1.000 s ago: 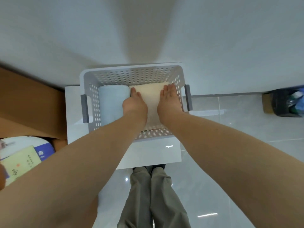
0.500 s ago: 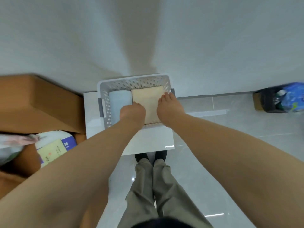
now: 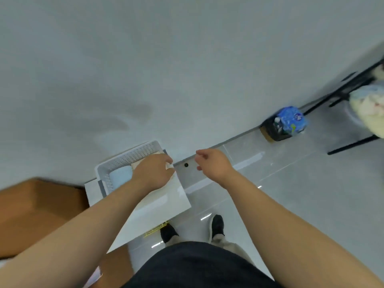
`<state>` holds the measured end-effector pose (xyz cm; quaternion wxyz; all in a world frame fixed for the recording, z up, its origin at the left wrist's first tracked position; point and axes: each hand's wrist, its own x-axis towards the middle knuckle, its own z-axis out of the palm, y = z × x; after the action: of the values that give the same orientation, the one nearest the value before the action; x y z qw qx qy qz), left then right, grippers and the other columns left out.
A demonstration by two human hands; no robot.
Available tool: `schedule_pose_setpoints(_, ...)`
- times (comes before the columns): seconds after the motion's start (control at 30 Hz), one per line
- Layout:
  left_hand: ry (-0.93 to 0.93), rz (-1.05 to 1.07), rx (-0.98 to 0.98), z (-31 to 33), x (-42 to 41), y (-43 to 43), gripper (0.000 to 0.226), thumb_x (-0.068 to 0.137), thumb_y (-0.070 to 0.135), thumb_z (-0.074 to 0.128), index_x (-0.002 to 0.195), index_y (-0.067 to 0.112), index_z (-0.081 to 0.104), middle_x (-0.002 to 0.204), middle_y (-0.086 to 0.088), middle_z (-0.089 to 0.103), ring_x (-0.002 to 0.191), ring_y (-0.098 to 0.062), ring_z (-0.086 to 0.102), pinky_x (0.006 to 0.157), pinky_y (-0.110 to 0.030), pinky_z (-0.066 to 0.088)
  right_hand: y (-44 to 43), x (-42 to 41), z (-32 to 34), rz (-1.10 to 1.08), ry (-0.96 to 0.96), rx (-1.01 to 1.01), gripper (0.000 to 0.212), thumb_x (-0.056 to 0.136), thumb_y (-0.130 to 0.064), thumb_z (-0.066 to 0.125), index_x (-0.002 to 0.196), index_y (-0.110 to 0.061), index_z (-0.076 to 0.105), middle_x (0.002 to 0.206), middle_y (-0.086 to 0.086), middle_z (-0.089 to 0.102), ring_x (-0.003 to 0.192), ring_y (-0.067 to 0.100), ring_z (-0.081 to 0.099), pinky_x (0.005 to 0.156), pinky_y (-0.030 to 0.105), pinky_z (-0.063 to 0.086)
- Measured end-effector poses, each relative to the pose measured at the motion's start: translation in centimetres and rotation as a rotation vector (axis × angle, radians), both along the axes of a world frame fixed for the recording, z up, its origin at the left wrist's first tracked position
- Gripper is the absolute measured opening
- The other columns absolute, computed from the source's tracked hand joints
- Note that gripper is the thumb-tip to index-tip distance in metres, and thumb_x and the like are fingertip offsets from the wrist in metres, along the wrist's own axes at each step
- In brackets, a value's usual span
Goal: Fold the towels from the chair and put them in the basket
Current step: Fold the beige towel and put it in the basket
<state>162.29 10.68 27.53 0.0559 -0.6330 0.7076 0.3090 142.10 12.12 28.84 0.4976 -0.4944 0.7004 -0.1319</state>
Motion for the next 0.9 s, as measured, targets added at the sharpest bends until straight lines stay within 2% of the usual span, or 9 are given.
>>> schedule_pose_setpoints(0.07, 0.04, -0.031, -0.035, 1.5, -3.7, -0.3, 0.033, 0.094, 0.04, 0.059, 0.125, 0.031, 0.063, 0.133, 0.008, 0.061, 0.119, -0.016, 0.057, 0.095, -0.031, 0.045, 0.7, -3.5, 1.5, -0.15, -0.071, -0.019, 0.031, 0.101, -0.022, 0.049, 0.116, 0.0, 0.065, 0.112, 0.014, 0.071, 0.089, 0.016, 0.073, 0.093, 0.047, 0.056)
schedule_pose_setpoints(0.13, 0.077, -0.031, -0.054, 3.1, -7.9, -0.2, 0.032, 0.093, 0.042, 0.06, 0.123, 0.033, 0.063, 0.131, 0.01, 0.061, 0.118, -0.014, 0.057, 0.094, -0.031, 0.047, 1.6, -7.3, 2.9, -0.251, -0.103, -0.043, 0.026, 0.102, -0.023, 0.049, 0.116, -0.011, 0.067, 0.103, 0.003, 0.072, 0.081, 0.014, 0.074, 0.087, 0.043, 0.059)
schedule_pose_setpoints(0.27, 0.146, -0.042, -0.095, 5.1, -16.6, 0.8, 0.03, 0.094, 0.04, 0.06, 0.122, 0.031, 0.064, 0.129, 0.01, 0.061, 0.116, -0.013, 0.056, 0.09, -0.026, 0.044, 3.4, -15.2, 4.8, -0.374, -0.147, -0.086, 0.025, 0.103, -0.026, 0.048, 0.121, -0.019, 0.063, 0.102, -0.003, 0.072, 0.082, 0.016, 0.074, 0.078, 0.035, 0.06)
schedule_pose_setpoints(0.4, 0.259, -0.004, -0.1, 6.8, -27.4, 3.0, 0.028, 0.093, 0.037, 0.062, 0.12, 0.03, 0.065, 0.126, 0.011, 0.061, 0.112, -0.012, 0.057, 0.094, -0.028, 0.047, 6.4, -26.4, 7.5, -0.468, -0.164, -0.167, 0.023, 0.102, -0.024, 0.049, 0.112, -0.013, 0.068, 0.097, 0.001, 0.074, 0.076, 0.019, 0.074, 0.07, 0.034, 0.057)
schedule_pose_setpoints(0.47, 0.328, 0.005, -0.095, 7.7, -33.2, 4.1, 0.026, 0.092, 0.036, 0.063, 0.117, 0.028, 0.067, 0.121, 0.012, 0.063, 0.104, -0.012, 0.059, 0.093, -0.028, 0.048, 8.1, -32.3, 9.2, -0.501, -0.152, -0.199, 0.02, 0.102, -0.022, 0.05, 0.106, -0.014, 0.068, 0.096, 0.003, 0.074, 0.071, 0.018, 0.072, 0.067, 0.033, 0.054)
schedule_pose_setpoints(0.6, 0.437, 0.011, -0.079, 9.4, -44.1, 5.7, 0.019, 0.089, 0.034, 0.068, 0.106, 0.026, 0.07, 0.106, 0.007, 0.068, 0.071, -0.015, 0.058, 0.073, -0.028, 0.052, 11.3, -43.1, 12.1, -0.546, -0.091, -0.243, 0.021, 0.102, -0.023, 0.05, 0.09, -0.02, 0.067, 0.096, 0.003, 0.074, 0.071, 0.018, 0.071, 0.068, 0.034, 0.053)
schedule_pose_setpoints(0.73, 0.459, -0.036, -0.075, 10.6, -53.7, 6.4, 0.012, 0.088, 0.031, 0.068, 0.1, 0.026, 0.07, 0.082, 0.007, 0.064, 0.062, -0.009, 0.055, 0.066, -0.024, 0.048, 14.0, -52.4, 12.8, -0.631, -0.075, -0.259, 0.02, 0.104, -0.025, 0.049, 0.095, -0.021, 0.066, 0.094, -0.001, 0.074, 0.084, 0.026, 0.074, 0.068, 0.034, 0.054)
schedule_pose_setpoints(0.83, 0.467, -0.073, -0.066, 10.5, -60.8, 6.6, 0.009, 0.089, 0.028, 0.069, 0.097, 0.024, 0.071, 0.071, 0.013, 0.059, 0.059, -0.013, 0.061, 0.056, -0.021, 0.046, 15.5, -59.0, 12.2, -0.687, -0.074, -0.261, 0.018, 0.104, -0.025, 0.049, 0.1, -0.021, 0.066, 0.094, -0.002, 0.073, 0.082, 0.022, 0.074, 0.072, 0.036, 0.057)
schedule_pose_setpoints(0.9, 0.478, -0.102, -0.053, 9.9, -65.7, 6.6, 0.008, 0.089, 0.027, 0.069, 0.096, 0.023, 0.071, 0.071, 0.017, 0.059, 0.056, -0.009, 0.06, 0.053, -0.017, 0.043, 16.2, -63.7, 11.5, -0.719, -0.068, -0.257, 0.017, 0.104, -0.025, 0.049, 0.1, -0.021, 0.065, 0.096, 0.0, 0.073, 0.08, 0.02, 0.072, 0.073, 0.037, 0.057)
